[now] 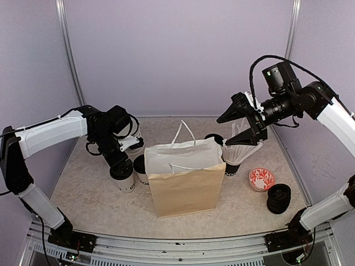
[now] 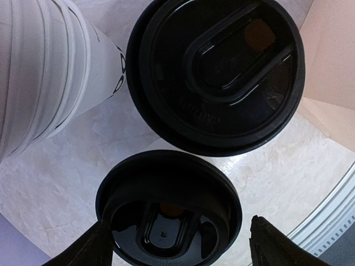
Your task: Pack the takeout coffee
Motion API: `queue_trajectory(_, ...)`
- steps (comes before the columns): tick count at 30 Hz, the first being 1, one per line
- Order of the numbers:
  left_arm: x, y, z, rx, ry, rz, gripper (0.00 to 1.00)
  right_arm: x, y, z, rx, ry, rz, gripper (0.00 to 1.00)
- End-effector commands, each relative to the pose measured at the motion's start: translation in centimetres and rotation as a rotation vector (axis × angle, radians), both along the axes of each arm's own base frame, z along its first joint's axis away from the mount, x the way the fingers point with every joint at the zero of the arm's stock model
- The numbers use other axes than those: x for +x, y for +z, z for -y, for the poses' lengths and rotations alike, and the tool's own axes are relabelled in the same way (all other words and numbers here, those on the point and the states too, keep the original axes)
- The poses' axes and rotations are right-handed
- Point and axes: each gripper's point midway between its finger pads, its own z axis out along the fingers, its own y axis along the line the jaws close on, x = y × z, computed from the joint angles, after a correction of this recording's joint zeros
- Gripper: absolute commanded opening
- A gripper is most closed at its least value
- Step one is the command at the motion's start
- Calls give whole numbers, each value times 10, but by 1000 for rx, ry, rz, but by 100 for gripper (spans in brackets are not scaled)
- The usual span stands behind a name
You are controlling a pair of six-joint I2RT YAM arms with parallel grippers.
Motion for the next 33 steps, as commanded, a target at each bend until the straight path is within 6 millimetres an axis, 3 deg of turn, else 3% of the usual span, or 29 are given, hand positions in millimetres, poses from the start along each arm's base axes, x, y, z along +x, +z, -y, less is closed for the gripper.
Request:
queue_trajectory(1,3,-5,0,4,-1,-17,82,-2,-3,2,-2,4,-10,66)
queue_trajectory(10,12,27,2,-24,-1,94,88,1,-6,-1,-5,13,-29,66)
queue_trajectory(16,-3,13,2,-52,-8,38,91,3,-6,-3,-7,18,-36,66)
queue_trajectory(24,5,0,-7,16,29,44,92,3,-5,-5,-6,23,-42,66)
queue_trajectory(33,2,-9,4,-13,12,-22,84,3,-6,-3,-10,16,-36,66)
